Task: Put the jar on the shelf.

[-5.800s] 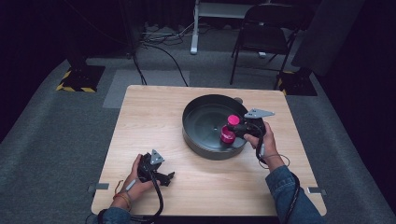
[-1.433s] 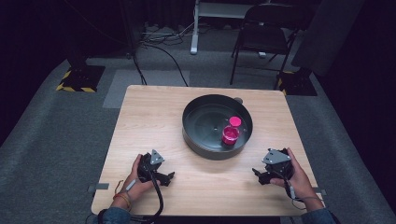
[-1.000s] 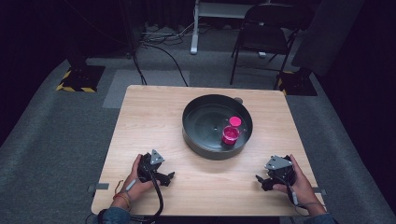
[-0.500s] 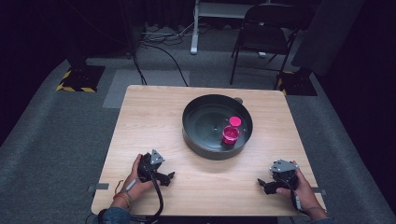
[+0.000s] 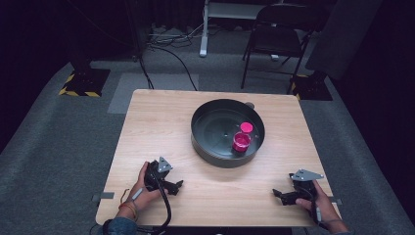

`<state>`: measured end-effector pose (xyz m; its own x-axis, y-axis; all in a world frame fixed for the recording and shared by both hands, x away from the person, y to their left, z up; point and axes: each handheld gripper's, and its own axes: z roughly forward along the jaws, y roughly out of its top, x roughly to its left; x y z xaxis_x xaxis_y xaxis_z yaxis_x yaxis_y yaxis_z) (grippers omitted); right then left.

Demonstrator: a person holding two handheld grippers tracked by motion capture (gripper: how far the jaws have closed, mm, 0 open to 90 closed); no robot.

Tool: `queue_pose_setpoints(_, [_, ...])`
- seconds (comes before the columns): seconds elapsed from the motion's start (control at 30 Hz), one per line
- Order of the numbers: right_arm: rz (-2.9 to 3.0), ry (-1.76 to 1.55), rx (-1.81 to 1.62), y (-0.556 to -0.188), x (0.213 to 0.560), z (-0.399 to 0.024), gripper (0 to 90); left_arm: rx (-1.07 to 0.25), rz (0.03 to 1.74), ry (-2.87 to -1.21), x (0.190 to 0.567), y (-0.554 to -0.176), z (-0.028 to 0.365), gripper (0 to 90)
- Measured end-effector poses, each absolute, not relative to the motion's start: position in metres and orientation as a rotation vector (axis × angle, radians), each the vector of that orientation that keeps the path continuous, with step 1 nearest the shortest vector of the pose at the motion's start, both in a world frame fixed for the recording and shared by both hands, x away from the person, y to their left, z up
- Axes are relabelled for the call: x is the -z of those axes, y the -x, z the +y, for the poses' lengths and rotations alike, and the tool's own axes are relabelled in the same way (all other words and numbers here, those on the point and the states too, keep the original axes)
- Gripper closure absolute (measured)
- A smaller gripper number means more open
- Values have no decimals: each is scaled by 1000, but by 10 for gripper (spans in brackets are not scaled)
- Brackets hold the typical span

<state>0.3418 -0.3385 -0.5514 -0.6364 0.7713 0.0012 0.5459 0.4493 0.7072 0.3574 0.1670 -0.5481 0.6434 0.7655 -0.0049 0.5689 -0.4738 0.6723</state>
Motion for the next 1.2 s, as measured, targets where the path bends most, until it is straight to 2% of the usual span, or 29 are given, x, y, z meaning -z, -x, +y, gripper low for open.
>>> queue_pose_setpoints(1.2, [2393, -1110, -993, -343, 551, -339, 1, -395, 1035, -2213, 548, -358, 167, 0])
